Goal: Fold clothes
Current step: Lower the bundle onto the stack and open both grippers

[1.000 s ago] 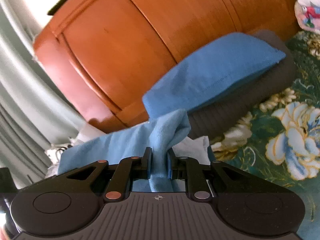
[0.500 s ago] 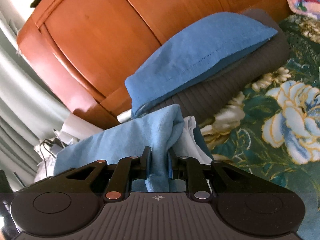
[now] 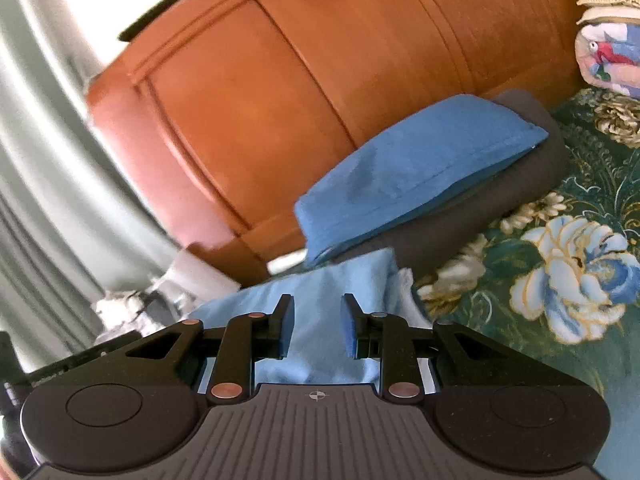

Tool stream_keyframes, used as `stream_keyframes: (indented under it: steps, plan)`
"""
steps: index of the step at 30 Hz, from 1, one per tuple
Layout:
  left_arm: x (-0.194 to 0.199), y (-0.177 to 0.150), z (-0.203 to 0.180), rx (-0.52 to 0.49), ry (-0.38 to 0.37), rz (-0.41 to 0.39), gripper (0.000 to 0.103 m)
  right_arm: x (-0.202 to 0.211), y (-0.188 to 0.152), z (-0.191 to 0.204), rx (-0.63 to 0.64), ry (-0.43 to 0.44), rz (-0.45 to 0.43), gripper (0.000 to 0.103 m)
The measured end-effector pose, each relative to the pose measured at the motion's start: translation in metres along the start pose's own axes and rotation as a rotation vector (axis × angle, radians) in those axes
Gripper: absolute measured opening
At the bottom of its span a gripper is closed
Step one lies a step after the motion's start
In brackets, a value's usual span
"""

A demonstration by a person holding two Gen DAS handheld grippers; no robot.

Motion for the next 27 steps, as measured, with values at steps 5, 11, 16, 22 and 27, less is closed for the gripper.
stream_keyframes:
  steps: [5,11,16,22,27]
  plan:
    - [0.024,-0.032,-0.035,0.051,-0.077,0.004,0.040,0.039,-0.027,0.014,0.049,-0.032,0.026,0.023]
    - [0.056,-0.082,-0.078,0.088,-0.121,0.040,0.042,0.093,-0.065,0.028,0.075,-0.084,0.046,0.025]
    - [0.088,-0.122,-0.105,0.101,-0.135,0.074,0.047,0.141,-0.102,0.047,0.132,-0.129,0.052,0.031]
    - [0.128,-0.164,-0.135,0.072,-0.148,0.106,0.055,0.193,-0.143,0.060,0.139,-0.160,0.040,0.039]
    - [0.161,-0.194,-0.158,0.044,-0.151,0.106,0.065,0.229,-0.178,0.059,0.111,-0.165,0.038,0.040]
Point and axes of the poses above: each gripper's, at about its wrist camera, not at the fingertips, and x roughly against the way its jaws point, z to its left, y to its top, the point moved 3 cm from there along -x, roughly the way its jaws point, and after that the axes turned 6 degrees about -y, right-handed, at the moved point
